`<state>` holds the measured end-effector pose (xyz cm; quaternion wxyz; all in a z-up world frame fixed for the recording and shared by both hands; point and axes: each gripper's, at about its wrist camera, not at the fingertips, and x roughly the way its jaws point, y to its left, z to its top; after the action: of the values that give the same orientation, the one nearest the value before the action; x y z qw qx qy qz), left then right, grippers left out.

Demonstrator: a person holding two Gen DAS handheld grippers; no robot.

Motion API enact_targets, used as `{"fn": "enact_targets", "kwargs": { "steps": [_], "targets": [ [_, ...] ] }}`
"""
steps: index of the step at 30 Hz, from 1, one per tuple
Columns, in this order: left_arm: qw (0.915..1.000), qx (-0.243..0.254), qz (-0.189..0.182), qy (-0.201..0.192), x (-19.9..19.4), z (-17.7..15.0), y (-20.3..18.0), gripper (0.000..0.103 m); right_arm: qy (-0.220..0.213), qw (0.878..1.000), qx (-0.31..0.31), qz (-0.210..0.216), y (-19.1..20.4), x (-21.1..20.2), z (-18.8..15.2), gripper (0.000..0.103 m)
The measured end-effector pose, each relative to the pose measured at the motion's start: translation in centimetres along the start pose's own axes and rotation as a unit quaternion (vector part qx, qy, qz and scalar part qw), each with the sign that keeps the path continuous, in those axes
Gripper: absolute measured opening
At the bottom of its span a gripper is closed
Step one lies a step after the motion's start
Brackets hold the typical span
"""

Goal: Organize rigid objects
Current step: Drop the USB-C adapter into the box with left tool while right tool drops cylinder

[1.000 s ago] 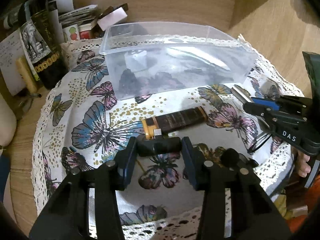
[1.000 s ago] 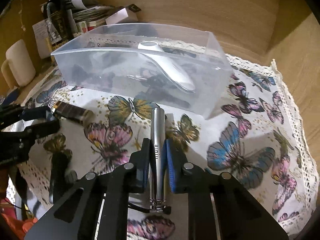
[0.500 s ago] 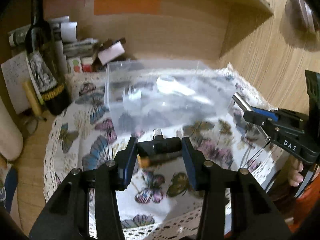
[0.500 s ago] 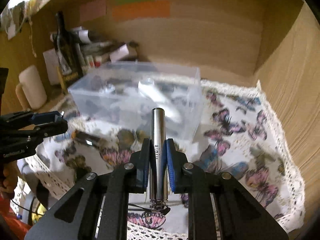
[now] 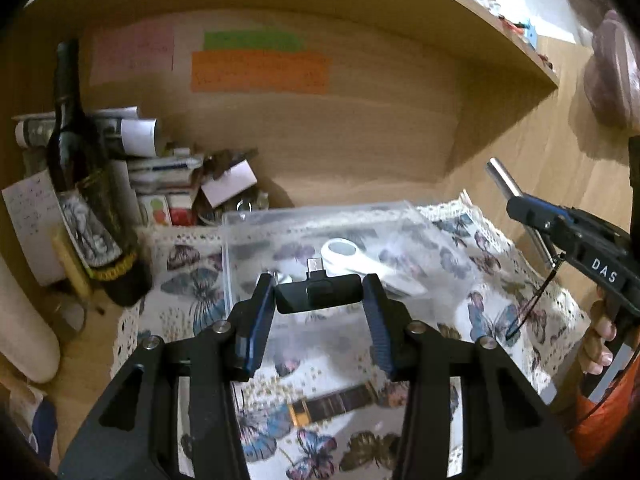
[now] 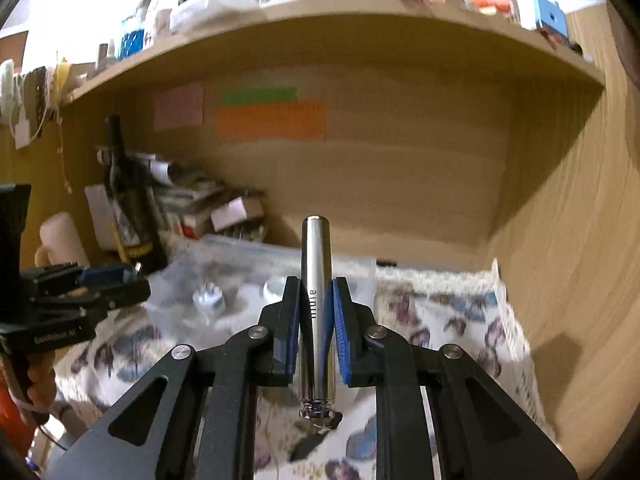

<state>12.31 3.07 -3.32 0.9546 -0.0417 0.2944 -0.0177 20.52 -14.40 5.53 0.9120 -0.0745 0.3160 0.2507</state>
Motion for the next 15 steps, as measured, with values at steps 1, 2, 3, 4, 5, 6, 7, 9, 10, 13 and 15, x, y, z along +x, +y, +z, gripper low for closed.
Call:
{"fn": "enact_targets", "kwargs": {
  "steps": [1,2,3,4,5,6,7,9,10,13,15],
  "targets": [
    [1.0,-0.001,0.001,0.0,0.2,0.3,0.0,0.044,-0.002,1.0,0.0,0.004,-0.1,0.2,0.3,0.014],
    [1.0,-0.001,-0.001,0.0,0.4,0.7,0.1,0.044,-0.006,1.0,0.001,0.01,0.0,0.4,0.8,0.014],
    [1.0,-0.002,-0.002,0.0,0.6,1.0,0.1,0.044,-0.01,1.0,0.0,0.012,0.0,0.5,1.1,0.014],
    [1.0,-0.002,-0.001,0.0,0.9,1.2,0.1,0.044,-0.014,1.0,-0.003,0.012,0.2,0.8,1.6,0.014],
    [1.0,-0.001,0.001,-0.001,1.1,1.6,0.1,0.044,-0.016,1.0,-0.005,0.012,0.2,1.0,1.9,0.014],
    [1.0,0.0,0.003,-0.002,1.3,1.9,0.2,0.044,-0.018,1.0,-0.007,0.012,0.3,1.3,2.2,0.014],
    [1.0,0.002,0.005,-0.004,1.6,2.2,0.2,0.044,-0.018,1.0,-0.008,0.014,0.3,1.8,2.4,0.014],
    [1.0,0.003,0.005,-0.003,2.0,2.7,0.3,0.044,-0.012,1.0,-0.012,0.015,0.4,2.8,2.8,0.014],
    [1.0,0.003,0.003,-0.001,2.2,2.8,0.3,0.044,-0.006,1.0,-0.015,0.014,0.5,3.5,2.8,0.014],
    [0.9999,0.005,0.003,0.01,3.4,3.0,0.4,0.044,0.016,1.0,-0.016,0.017,0.4,5.6,2.6,0.014],
    [0.9997,0.006,0.002,0.023,4.5,3.0,0.6,0.044,0.033,0.999,-0.015,0.018,0.5,6.8,2.3,0.014]
  ]
}}
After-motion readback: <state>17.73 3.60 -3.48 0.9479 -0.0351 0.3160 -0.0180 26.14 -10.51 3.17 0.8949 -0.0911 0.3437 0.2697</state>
